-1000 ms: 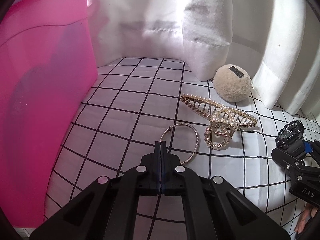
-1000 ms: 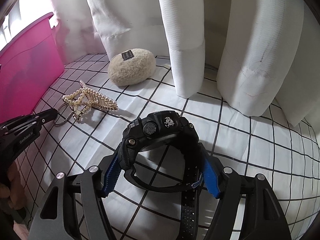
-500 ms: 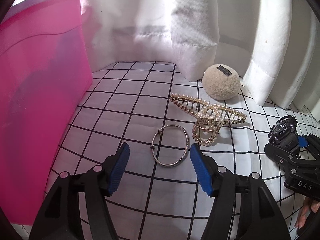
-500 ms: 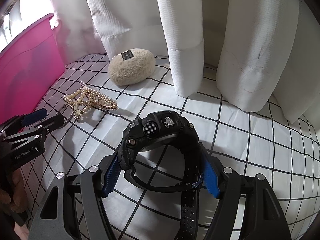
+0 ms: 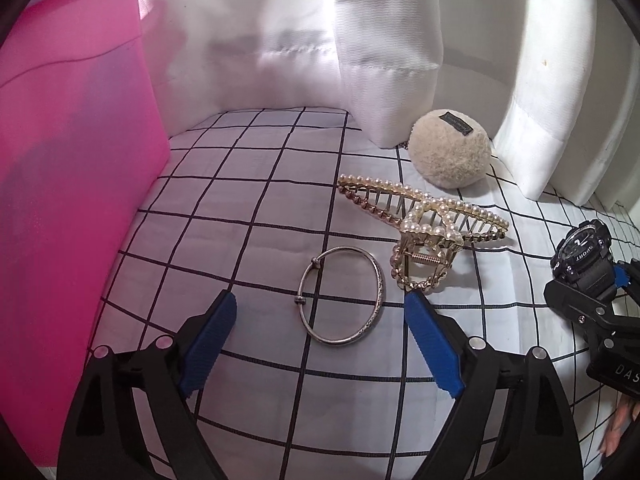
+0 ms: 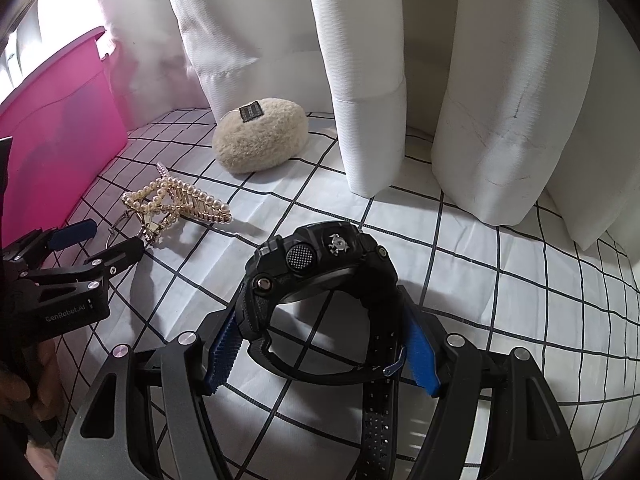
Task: Organize jewelry
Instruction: 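Lower the left tool over the silver bangle and close on it, then carry the bangle with the left tool to the tub while the right tool carries the watch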
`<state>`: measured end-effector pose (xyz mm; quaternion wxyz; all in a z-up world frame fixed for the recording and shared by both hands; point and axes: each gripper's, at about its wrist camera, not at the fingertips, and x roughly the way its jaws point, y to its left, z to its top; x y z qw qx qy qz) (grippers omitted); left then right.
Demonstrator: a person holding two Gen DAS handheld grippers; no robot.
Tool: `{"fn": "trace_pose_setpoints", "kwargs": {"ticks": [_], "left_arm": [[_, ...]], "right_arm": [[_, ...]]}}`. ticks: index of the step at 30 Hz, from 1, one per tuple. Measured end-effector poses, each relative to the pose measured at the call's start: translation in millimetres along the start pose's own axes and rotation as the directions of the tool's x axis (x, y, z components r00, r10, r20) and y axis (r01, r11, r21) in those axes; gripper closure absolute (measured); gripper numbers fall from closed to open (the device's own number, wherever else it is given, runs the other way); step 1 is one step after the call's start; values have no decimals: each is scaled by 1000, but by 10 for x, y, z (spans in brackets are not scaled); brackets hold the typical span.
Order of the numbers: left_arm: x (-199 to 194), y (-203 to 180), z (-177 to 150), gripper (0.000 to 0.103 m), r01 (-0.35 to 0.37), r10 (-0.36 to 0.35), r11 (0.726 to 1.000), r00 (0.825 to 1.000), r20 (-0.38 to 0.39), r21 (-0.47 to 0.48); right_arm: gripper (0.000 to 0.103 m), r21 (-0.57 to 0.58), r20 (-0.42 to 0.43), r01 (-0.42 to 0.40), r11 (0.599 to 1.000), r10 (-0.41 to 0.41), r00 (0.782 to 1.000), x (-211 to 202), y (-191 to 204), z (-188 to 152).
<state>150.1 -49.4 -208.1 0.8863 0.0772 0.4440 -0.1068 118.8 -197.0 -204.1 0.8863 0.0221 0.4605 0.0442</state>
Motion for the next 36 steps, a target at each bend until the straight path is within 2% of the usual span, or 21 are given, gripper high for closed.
{"fn": "trace_pose_setpoints", "kwargs": {"ticks": [4, 6, 8, 13, 21, 29, 36], "left_arm": [[-65, -132, -29, 62, 58, -61, 995, 998, 27, 80], [-77, -179, -49, 62, 36, -40, 995, 999, 35, 94], [-84, -131, -53, 63, 56, -58, 996, 998, 30, 63], [-148, -96, -102, 63, 33, -35, 997, 999, 34, 67], [-395, 27, -152, 63, 40, -41, 999, 998, 44, 16], [-760, 91, -105, 63, 68, -66, 997, 995, 75, -24], [-1225, 153, 39, 63, 87, -80, 995, 987, 137, -47]], "right_arm": [[35, 2, 0, 5, 1000, -5, 1000, 0, 16, -3], [35, 5, 0, 4, 1000, -4, 1000, -2, 17, -9], [35, 6, 0, 3, 1000, -3, 1000, -5, 13, -13], [35, 17, 6, -6, 1000, 6, 1000, -31, -1, -35], [35, 20, 34, -24, 1000, 24, 999, -203, 5, -20], [35, 18, 56, -25, 1000, 24, 998, -542, 26, 14], [35, -6, 97, -36, 999, 36, 995, -1024, 120, 125]]}}
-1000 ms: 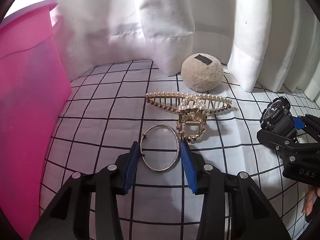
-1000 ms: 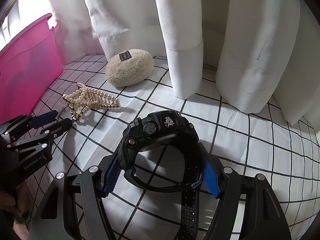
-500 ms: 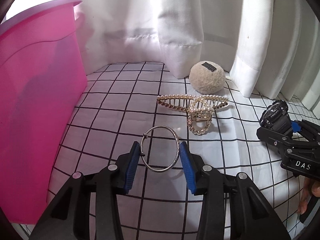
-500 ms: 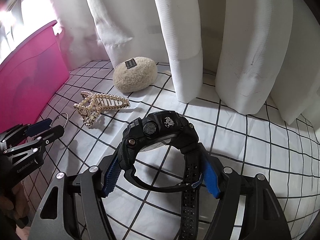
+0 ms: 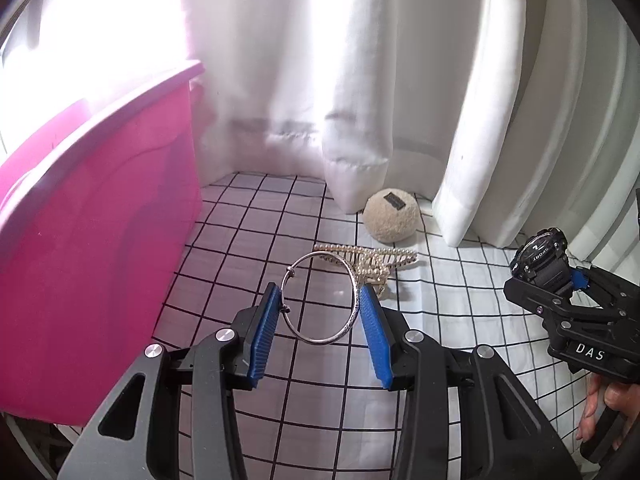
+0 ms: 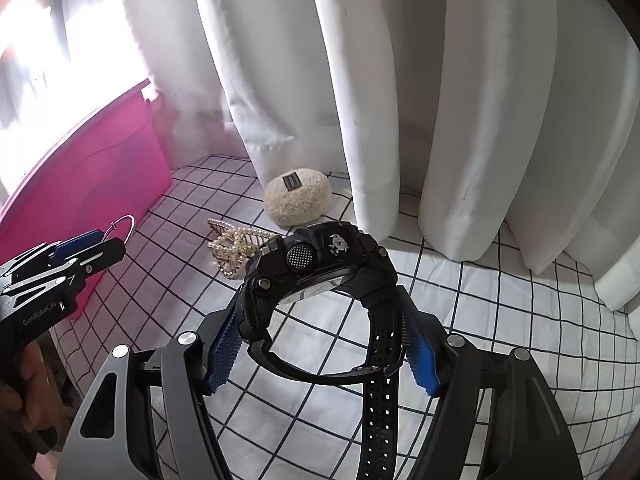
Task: Organize jewelry
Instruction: 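Carry the bangle with the left tool to the tub while the right tool carries the watch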
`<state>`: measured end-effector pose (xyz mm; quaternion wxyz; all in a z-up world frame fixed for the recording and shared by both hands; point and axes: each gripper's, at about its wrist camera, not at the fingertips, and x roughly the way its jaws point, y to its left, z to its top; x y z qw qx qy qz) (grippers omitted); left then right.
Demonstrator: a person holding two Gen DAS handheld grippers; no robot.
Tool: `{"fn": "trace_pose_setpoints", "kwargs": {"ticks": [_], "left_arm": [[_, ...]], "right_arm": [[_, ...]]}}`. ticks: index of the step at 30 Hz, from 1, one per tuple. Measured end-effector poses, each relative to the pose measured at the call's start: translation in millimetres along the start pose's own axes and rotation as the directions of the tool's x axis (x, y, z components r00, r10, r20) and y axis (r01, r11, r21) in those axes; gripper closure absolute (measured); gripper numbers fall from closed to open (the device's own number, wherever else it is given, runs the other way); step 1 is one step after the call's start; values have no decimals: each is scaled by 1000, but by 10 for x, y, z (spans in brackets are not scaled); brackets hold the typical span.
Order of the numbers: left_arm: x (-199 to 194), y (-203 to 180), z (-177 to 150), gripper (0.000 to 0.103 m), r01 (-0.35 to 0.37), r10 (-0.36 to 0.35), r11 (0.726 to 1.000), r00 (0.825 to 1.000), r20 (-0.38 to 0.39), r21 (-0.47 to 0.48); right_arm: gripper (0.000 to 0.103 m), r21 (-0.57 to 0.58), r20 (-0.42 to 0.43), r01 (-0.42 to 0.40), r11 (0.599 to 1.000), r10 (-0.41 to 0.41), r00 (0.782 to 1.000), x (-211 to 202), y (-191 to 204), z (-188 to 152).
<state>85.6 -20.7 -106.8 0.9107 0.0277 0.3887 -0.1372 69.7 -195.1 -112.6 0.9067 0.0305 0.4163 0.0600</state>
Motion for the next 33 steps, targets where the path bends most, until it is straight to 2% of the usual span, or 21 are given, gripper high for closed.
{"fn": "trace_pose_setpoints", "kwargs": {"ticks": [5, 11, 17, 21, 26, 33], "left_arm": [[-424, 20, 215, 63, 12, -11, 1000, 998, 62, -22], [-952, 169, 489, 63, -6, 15, 998, 986, 164, -56], [-1330, 588, 676, 63, -87, 113, 989, 967, 227, -123], [-1480, 966, 698, 63, -158, 198, 971, 953, 231, -181], [-1549, 1501, 632, 63, -225, 284, 934, 939, 196, -276], [-1486, 2059, 516, 63, -276, 347, 883, 929, 131, -378]], "right_arm": [[35, -30, 55, -29, 999, 30, 998, -368, 151, 216], [35, -94, 131, -80, 992, 93, 987, -748, 483, 513], [35, -175, 173, -171, 970, 201, 964, -869, 975, 854], [35, -225, 172, -246, 943, 286, 943, -864, 1390, 1057], [35, -284, 134, -339, 897, 387, 912, -736, 1972, 1287], [35, -363, 45, -386, 848, 430, 902, -414, 2728, 1468]]}}
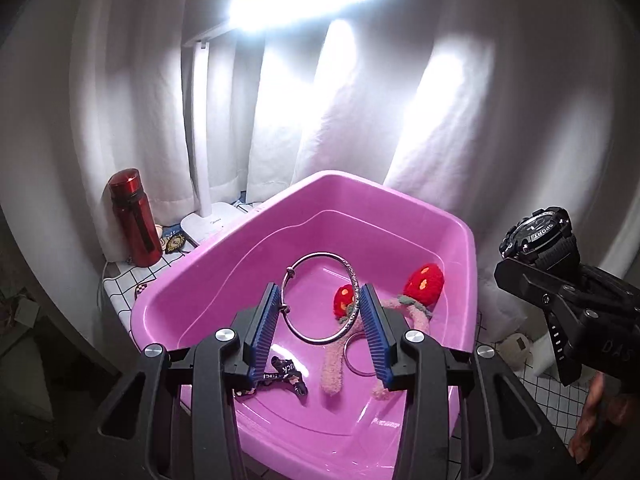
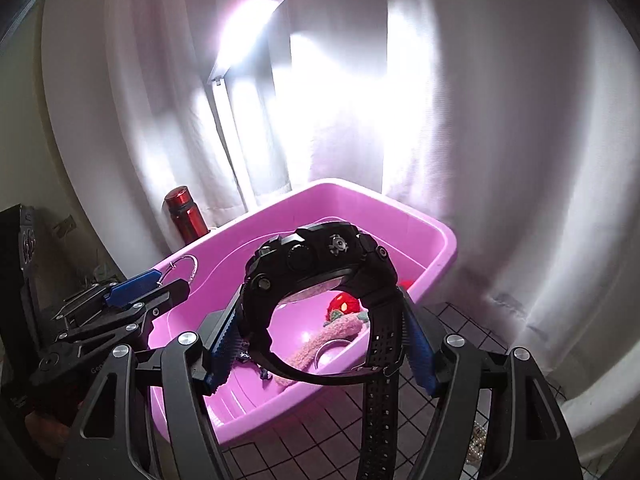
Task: Organize jewelry
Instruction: 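Carry the bangle with the left tool to the tub while the right tool carries the watch, then open the left tool to drop the bangle while the right tool releases the watch into the tub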
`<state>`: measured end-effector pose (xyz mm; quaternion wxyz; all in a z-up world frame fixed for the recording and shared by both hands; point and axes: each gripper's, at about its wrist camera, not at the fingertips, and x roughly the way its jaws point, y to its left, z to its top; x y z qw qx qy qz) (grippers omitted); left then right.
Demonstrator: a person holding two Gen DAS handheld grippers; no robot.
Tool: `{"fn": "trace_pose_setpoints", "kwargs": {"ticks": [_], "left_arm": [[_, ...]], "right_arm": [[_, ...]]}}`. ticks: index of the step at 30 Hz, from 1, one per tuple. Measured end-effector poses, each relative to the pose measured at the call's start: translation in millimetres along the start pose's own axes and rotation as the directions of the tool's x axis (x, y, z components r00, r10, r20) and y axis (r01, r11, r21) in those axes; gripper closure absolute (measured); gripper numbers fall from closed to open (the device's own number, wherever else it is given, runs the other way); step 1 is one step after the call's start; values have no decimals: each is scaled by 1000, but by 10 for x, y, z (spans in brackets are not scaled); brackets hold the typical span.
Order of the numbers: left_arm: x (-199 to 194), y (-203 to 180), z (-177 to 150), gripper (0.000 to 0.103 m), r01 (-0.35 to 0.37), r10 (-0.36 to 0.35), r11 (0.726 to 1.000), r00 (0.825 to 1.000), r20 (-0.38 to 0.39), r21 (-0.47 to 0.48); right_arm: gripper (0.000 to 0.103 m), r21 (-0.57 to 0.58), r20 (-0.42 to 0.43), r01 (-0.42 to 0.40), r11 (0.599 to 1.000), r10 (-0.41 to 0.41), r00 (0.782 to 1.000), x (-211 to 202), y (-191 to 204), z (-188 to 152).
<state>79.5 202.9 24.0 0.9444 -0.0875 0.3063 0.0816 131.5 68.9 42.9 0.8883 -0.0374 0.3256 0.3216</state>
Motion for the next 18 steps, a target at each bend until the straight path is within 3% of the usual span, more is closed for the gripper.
{"fn": "trace_pose_setpoints", "kwargs": {"ticks": [9, 18], "left_arm": [[371, 337, -54, 63, -49, 44, 997, 996, -82, -63], [658, 409, -58, 62, -98, 81, 992, 980, -182, -81]], "right_arm": [[35, -37, -122, 24, 999, -29, 992, 671, 97, 194], [35, -19, -240, 68, 998, -70, 968, 1210, -19, 198]]}}
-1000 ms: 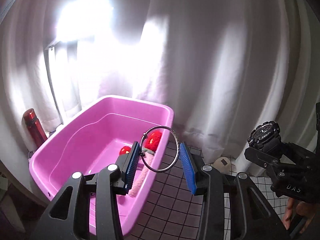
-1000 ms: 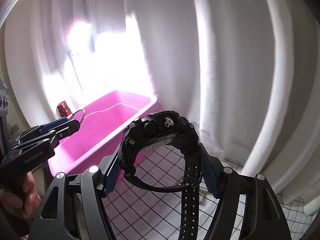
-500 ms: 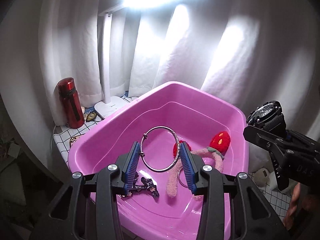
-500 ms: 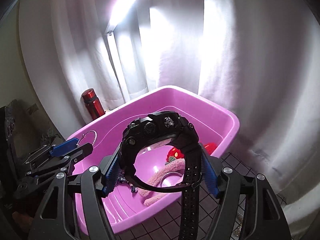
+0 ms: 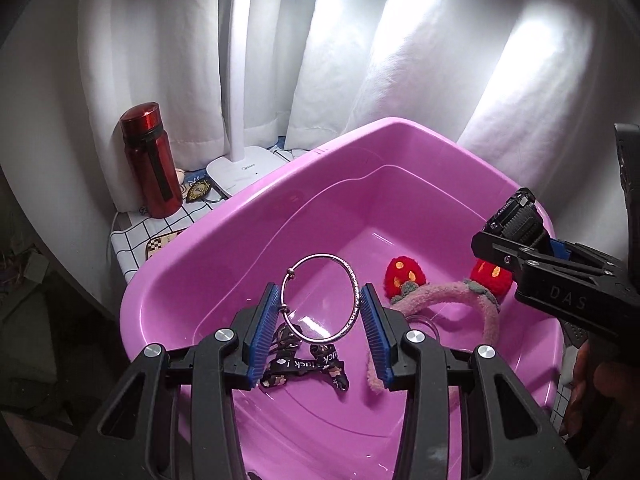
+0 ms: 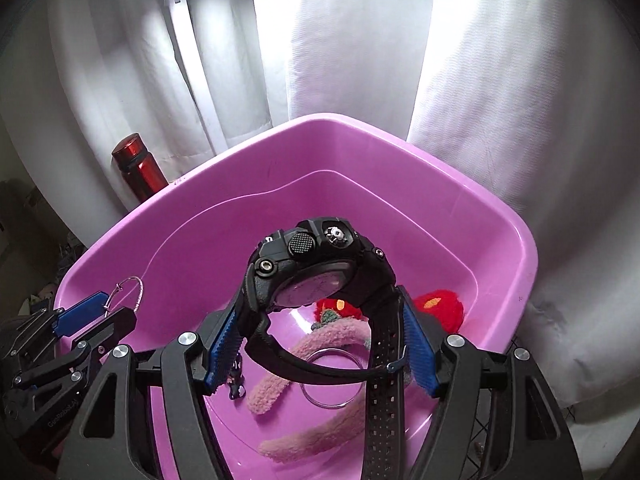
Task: Organize jewelry
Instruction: 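Open the left tool to drop the bangle while the right tool releases the watch into the tub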
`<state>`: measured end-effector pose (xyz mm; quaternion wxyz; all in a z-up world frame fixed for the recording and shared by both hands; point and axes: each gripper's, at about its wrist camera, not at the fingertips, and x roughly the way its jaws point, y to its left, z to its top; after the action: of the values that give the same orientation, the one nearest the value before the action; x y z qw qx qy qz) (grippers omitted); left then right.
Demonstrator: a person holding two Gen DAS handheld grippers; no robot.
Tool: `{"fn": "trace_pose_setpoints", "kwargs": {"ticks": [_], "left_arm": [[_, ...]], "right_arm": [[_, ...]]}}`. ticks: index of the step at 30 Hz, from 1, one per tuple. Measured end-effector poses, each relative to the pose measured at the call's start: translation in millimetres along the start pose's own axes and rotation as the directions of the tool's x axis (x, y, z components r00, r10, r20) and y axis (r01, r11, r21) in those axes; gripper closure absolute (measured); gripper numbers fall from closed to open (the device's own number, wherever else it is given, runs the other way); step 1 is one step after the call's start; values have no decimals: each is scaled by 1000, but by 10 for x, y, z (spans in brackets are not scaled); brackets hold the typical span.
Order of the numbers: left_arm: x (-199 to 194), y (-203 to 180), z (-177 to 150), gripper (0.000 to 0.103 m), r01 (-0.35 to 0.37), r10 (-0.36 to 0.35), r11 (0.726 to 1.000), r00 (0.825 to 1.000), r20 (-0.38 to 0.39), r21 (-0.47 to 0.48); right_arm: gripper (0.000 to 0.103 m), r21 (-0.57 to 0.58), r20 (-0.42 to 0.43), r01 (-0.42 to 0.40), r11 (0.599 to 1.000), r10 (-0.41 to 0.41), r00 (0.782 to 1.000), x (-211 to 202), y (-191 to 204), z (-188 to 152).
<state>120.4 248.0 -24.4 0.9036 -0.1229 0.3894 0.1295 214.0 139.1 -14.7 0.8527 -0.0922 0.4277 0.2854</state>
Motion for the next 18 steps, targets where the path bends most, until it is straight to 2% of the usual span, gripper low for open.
{"fn": "trace_pose_setpoints", "kwargs": {"ticks": [7, 9, 10, 11, 18], "left_arm": [[35, -17, 29, 60, -9, 9, 1000, 1000, -21, 8], [24, -4, 34, 45, -21, 21, 1000, 1000, -21, 6], [3, 11, 38, 32, -16, 16, 1000, 1000, -15, -2], [-22, 26, 41, 27, -13, 13, 1000, 1000, -5, -10], [-30, 37, 39, 27, -20, 20, 1000, 1000, -17, -17]], "right_arm": [[35, 1, -67, 56, 998, -56, 996, 191, -50, 88], [33, 9, -61, 76, 997, -75, 995, 178, -49, 131], [32, 13, -58, 87, 996, -86, 995, 163, -57, 154], [32, 18, -55, 89, 996, -88, 995, 146, -65, 175], [32, 47, -22, 97, 994, -96, 995, 20, -128, 213]]}}
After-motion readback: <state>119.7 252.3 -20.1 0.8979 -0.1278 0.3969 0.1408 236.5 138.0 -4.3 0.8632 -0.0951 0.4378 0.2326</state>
